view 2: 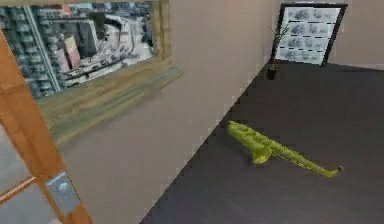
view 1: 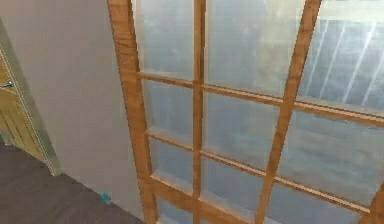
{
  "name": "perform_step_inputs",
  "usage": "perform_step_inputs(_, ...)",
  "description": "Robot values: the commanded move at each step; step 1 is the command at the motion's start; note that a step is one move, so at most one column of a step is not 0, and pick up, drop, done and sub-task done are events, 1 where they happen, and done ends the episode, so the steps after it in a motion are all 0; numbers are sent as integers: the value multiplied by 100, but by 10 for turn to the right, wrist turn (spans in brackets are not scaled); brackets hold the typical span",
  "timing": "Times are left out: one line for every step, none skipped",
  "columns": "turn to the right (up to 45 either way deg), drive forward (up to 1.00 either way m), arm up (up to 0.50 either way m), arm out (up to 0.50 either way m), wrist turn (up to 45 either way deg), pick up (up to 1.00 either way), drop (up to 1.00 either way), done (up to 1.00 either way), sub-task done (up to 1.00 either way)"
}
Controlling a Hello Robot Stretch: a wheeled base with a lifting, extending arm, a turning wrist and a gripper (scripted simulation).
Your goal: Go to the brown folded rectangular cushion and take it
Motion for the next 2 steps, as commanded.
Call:
perform_step_inputs(0, 5, 0, 0, 0, 0, 0, 0, 0)
perform_step_inputs(-450, 0, 0, 0, 0, 0, 0, 0, 0)
